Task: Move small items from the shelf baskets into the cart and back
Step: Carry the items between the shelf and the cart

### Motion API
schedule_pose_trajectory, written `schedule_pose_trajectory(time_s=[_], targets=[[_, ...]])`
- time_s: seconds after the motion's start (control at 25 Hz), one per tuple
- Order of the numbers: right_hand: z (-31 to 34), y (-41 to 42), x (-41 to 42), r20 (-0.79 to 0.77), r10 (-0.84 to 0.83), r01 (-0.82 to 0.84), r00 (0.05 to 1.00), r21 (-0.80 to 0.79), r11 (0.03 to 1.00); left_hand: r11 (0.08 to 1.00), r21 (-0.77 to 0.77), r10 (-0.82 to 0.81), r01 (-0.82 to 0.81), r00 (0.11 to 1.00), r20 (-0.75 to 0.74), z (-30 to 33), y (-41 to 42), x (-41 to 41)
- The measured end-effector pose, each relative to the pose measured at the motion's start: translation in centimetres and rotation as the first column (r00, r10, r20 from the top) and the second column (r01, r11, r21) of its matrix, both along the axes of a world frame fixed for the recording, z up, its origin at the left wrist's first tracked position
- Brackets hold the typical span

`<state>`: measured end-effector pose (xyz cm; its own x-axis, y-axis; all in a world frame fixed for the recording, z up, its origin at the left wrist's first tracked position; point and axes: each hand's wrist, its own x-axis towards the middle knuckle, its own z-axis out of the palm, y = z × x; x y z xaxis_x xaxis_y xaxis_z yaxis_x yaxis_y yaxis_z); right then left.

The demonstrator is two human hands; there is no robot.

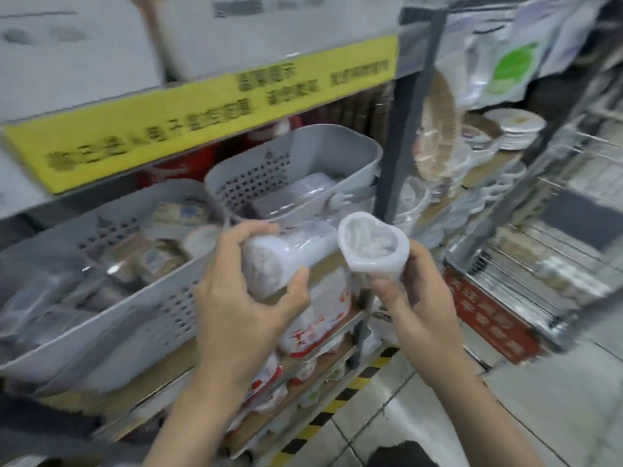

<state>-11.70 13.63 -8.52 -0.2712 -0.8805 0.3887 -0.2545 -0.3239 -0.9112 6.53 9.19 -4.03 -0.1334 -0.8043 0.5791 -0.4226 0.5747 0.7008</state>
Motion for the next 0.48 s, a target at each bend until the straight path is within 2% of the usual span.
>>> schedule_pose_trajectory(time_s=[0.2,0.36,0.48], targets=[[-1.8,3.6,-8.5,0.056,-0.239,0.23,0.969,0.127,0.965,0.952,0.213,-0.21,0.221,0.975,-0.072,-2.0,-1.1,-11.6],[-3.6,6.2,-16.6,0.08,-0.373,0.344,0.924,0.247,0.906,0.873,0.345,-0.336,0.345,0.938,-0.087,-4.4,-1.4,-22.1],[-5.2,7.7,-22.0,0.113,-0.418,0.363,0.901,0.331,0.871,0.797,0.414,-0.441,0.439,0.892,-0.096,-6.5,-1.3,-28.6]])
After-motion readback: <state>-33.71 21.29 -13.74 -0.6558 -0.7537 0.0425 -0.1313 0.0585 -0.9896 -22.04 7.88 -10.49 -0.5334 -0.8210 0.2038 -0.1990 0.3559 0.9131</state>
